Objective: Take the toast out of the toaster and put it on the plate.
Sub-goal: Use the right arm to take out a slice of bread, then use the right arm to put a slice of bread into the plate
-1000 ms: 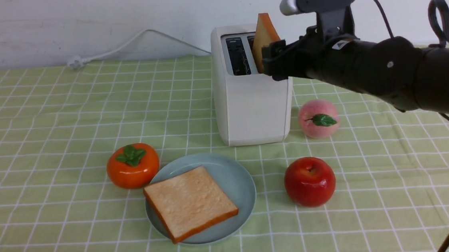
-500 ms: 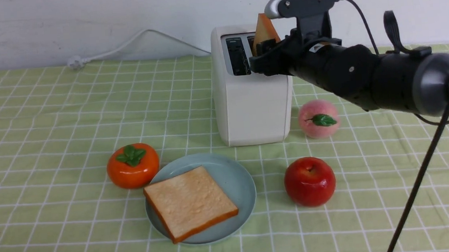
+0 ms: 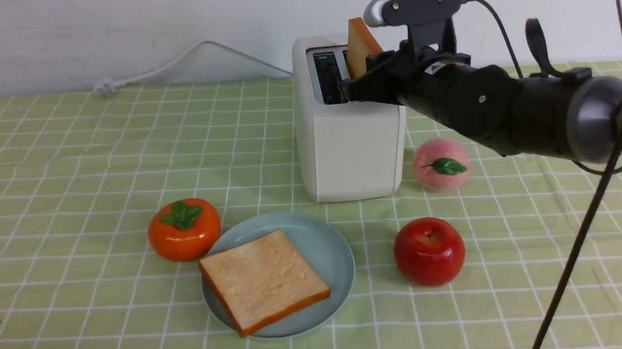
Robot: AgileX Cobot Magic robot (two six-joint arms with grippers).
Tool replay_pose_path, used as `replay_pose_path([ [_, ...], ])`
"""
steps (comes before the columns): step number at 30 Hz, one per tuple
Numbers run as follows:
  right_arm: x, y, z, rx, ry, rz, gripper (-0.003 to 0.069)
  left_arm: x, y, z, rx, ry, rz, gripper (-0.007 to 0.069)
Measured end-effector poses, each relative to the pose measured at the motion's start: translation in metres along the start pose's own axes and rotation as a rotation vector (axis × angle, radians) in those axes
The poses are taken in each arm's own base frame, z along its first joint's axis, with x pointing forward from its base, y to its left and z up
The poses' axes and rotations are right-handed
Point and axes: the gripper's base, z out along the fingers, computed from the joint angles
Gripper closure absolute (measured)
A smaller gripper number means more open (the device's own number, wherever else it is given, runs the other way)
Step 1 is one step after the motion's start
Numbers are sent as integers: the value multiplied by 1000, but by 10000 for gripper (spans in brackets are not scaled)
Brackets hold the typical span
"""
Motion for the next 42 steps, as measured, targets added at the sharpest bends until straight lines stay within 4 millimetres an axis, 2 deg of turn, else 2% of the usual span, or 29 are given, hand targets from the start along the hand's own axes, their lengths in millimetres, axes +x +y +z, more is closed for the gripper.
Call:
replay_pose_path([
  [8, -4, 0, -3, -1, -9, 4, 537, 0, 0, 0, 1, 0, 0, 629],
  [15, -36, 1, -23, -14, -83, 19, 537, 0, 0, 0, 1, 0, 0, 626],
  [19, -66, 4, -46, -41, -147, 33, 537, 0, 0, 0, 1, 0, 0, 622],
  [24, -92, 18, -77, -122, -175, 40, 537, 0, 0, 0, -1, 0, 0, 620],
  [26, -105, 27, -97, -191, -163, 38, 537, 0, 0, 0, -4, 0, 0, 616],
  [27, -108, 28, -101, -200, -166, 38, 537, 0, 0, 0, -5, 0, 0, 616],
  [28, -114, 33, -115, -262, -133, 28, 537, 0, 1, 0, -8, 0, 0, 613],
  [30, -118, 37, -127, -312, -103, 19, 537, 0, 1, 0, -12, 1, 0, 612],
  [31, -121, 41, -142, -379, -50, 4, 537, 0, 1, 0, -15, 1, 0, 610],
  [34, -118, 49, -162, -508, 85, 4, 537, 1, 2, 0, -18, 3, 0, 609],
  [36, -111, 53, -166, -566, 166, 21, 537, 3, 2, 0, -20, 10, 1, 609],
  [42, -85, 65, -158, -675, 377, 58, 537, 13, 4, 1, -35, 37, -53, 606],
])
